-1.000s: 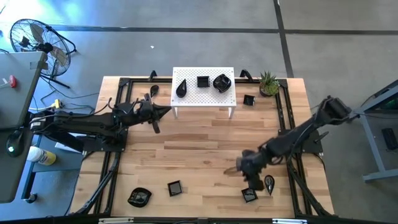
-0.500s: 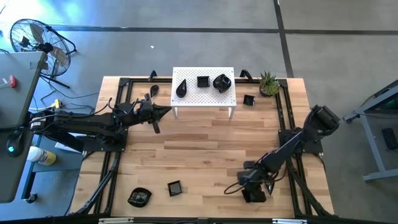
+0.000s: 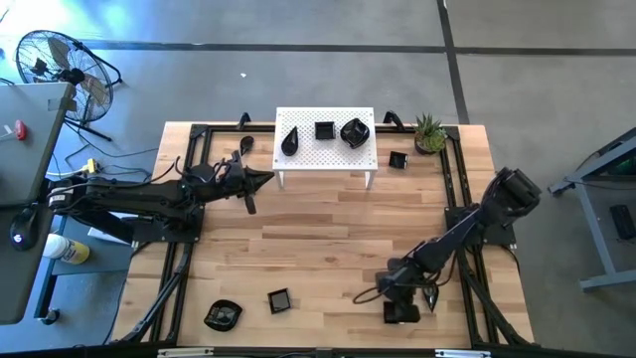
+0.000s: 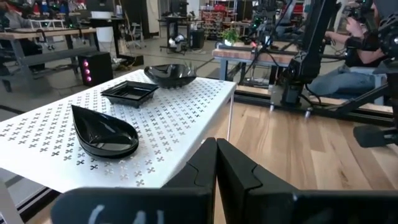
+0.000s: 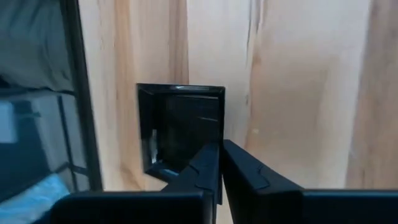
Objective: Pick & Place Mini shaped plates
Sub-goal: Stack the square bowl on top of the square bowls on the shelf
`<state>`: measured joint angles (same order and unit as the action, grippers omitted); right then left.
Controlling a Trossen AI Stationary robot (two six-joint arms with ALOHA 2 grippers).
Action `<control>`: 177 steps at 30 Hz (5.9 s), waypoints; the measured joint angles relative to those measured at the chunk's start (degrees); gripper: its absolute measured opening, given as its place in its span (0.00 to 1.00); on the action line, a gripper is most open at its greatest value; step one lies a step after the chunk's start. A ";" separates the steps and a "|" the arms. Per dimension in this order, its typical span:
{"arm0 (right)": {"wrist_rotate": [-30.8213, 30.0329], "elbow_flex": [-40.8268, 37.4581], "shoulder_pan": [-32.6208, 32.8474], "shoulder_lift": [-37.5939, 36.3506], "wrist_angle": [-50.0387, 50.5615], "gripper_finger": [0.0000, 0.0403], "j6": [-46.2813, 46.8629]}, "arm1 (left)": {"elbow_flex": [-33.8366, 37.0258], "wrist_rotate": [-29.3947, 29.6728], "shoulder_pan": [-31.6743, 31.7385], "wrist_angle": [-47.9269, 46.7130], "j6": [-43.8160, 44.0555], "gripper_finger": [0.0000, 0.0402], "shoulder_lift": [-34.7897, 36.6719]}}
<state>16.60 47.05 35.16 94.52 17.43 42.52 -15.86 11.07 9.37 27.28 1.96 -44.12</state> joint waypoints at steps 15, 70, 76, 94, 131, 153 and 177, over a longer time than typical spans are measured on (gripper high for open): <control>-3.83 0.02 -15.86 -12.92 -0.84 0.02 0.56 | -0.02 -4.76 0.00 1.43 -0.66 0.01 0.00; -4.53 3.80 1.25 4.92 0.26 0.12 4.90 | -0.02 -6.14 -0.02 0.86 -1.51 0.01 0.00; -4.04 3.78 1.20 4.96 0.04 0.02 3.91 | -0.02 -5.99 -0.02 0.86 -1.51 0.01 0.00; -16.80 4.07 -12.29 -2.46 -9.81 0.01 19.08 | -0.04 -2.64 0.00 -0.76 -3.21 0.01 -0.02; -37.36 3.86 -29.94 5.57 -15.02 0.29 5.09 | -0.04 -2.62 0.00 -4.91 -1.86 0.01 -0.02; -31.82 12.50 -28.83 9.36 -8.27 0.24 -39.51 | -0.04 -2.72 -0.02 -5.20 -2.14 0.01 -0.02; -35.02 19.52 -28.81 16.52 -0.53 0.15 -42.86 | -0.04 -2.99 0.00 -5.77 -2.12 0.01 -0.02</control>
<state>-18.42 66.57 6.35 111.04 16.90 -0.34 -15.90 8.08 9.36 21.52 -0.16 -44.14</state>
